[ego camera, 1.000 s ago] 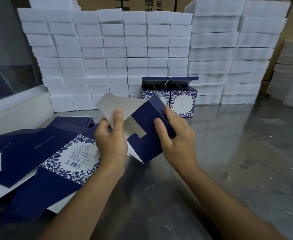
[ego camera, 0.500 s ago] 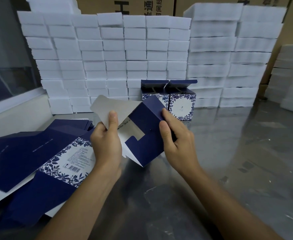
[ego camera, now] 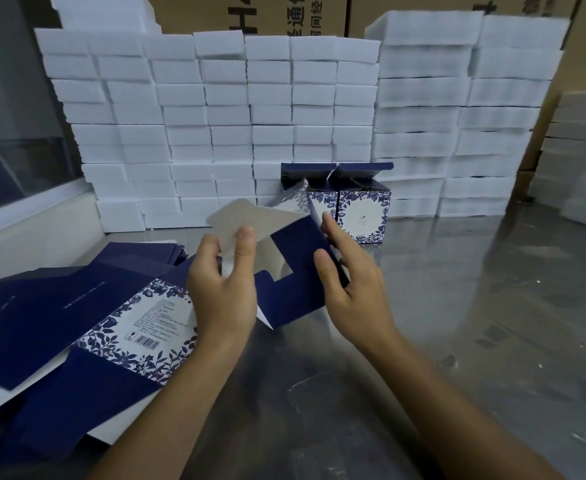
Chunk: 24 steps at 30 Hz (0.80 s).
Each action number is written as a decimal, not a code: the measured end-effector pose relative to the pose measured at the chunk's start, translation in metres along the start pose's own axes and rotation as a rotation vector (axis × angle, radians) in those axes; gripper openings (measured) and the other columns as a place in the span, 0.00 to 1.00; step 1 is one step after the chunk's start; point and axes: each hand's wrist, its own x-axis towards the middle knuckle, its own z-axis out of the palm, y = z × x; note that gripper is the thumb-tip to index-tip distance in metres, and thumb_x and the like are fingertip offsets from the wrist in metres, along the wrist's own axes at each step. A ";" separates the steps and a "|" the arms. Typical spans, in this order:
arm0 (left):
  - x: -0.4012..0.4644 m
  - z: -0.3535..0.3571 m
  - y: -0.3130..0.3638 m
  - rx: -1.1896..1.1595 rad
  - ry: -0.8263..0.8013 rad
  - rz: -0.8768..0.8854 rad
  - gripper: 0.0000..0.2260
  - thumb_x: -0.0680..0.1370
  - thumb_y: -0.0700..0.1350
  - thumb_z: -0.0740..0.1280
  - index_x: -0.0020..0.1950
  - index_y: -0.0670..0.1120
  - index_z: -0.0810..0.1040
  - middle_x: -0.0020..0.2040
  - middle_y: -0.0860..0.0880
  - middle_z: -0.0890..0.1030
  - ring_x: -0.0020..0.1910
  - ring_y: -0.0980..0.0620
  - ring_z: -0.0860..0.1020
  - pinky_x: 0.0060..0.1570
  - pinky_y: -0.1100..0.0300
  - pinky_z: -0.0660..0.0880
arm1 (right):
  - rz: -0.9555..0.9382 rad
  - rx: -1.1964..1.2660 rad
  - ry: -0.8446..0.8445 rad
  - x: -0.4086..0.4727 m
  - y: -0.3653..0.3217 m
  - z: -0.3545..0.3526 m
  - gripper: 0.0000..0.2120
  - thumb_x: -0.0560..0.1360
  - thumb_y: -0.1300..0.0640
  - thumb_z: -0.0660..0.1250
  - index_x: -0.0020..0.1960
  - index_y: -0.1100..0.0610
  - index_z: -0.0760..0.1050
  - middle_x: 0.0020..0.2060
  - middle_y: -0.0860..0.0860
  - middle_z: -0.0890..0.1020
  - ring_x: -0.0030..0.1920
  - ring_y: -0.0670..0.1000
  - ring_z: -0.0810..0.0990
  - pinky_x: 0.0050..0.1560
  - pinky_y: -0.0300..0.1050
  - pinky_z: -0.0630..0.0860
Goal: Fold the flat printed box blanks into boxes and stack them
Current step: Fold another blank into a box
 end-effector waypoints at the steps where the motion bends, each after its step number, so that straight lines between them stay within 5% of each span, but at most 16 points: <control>1: -0.002 0.001 0.001 0.058 -0.031 0.066 0.17 0.77 0.61 0.65 0.37 0.50 0.70 0.33 0.57 0.74 0.33 0.58 0.71 0.35 0.65 0.70 | 0.038 0.066 -0.014 0.001 -0.002 0.001 0.23 0.81 0.50 0.60 0.75 0.41 0.62 0.71 0.41 0.72 0.71 0.41 0.70 0.71 0.53 0.71; 3: -0.006 0.002 0.004 0.155 -0.094 0.182 0.18 0.76 0.61 0.65 0.36 0.50 0.67 0.33 0.55 0.70 0.33 0.57 0.68 0.35 0.64 0.67 | 0.080 0.146 -0.009 0.003 -0.007 0.001 0.23 0.82 0.50 0.60 0.74 0.36 0.60 0.73 0.39 0.68 0.74 0.39 0.66 0.75 0.50 0.66; 7: -0.012 0.004 0.010 0.189 -0.188 0.230 0.16 0.75 0.62 0.63 0.44 0.49 0.75 0.44 0.50 0.78 0.44 0.52 0.77 0.44 0.51 0.76 | 0.047 0.108 0.018 0.006 -0.012 -0.001 0.15 0.82 0.54 0.59 0.66 0.39 0.68 0.70 0.44 0.70 0.76 0.44 0.63 0.75 0.44 0.62; 11: -0.013 0.001 0.013 0.023 -0.360 0.225 0.21 0.77 0.57 0.59 0.59 0.45 0.78 0.56 0.47 0.80 0.58 0.49 0.78 0.58 0.43 0.73 | 0.095 0.150 0.094 0.007 -0.010 -0.001 0.06 0.84 0.56 0.58 0.57 0.48 0.71 0.62 0.54 0.74 0.68 0.54 0.71 0.70 0.57 0.67; 17: -0.013 0.003 0.009 -0.138 -0.421 0.041 0.22 0.81 0.57 0.50 0.72 0.55 0.69 0.71 0.59 0.72 0.71 0.63 0.67 0.74 0.53 0.62 | 0.183 0.172 0.145 0.006 -0.007 0.001 0.05 0.84 0.54 0.59 0.58 0.54 0.72 0.57 0.58 0.77 0.59 0.57 0.75 0.64 0.60 0.71; 21: -0.015 0.004 0.002 -0.016 -0.470 0.045 0.28 0.73 0.61 0.66 0.72 0.64 0.63 0.70 0.63 0.66 0.71 0.66 0.63 0.73 0.55 0.63 | 0.190 0.236 0.135 0.005 -0.013 0.001 0.13 0.77 0.40 0.62 0.52 0.49 0.72 0.53 0.58 0.79 0.55 0.58 0.78 0.58 0.60 0.76; 24: -0.016 0.007 -0.005 0.115 -0.378 0.120 0.35 0.69 0.59 0.76 0.70 0.65 0.61 0.67 0.58 0.67 0.66 0.65 0.68 0.65 0.60 0.70 | 0.147 0.230 0.121 0.006 -0.013 -0.001 0.12 0.77 0.42 0.61 0.50 0.50 0.73 0.47 0.49 0.81 0.48 0.48 0.80 0.49 0.45 0.77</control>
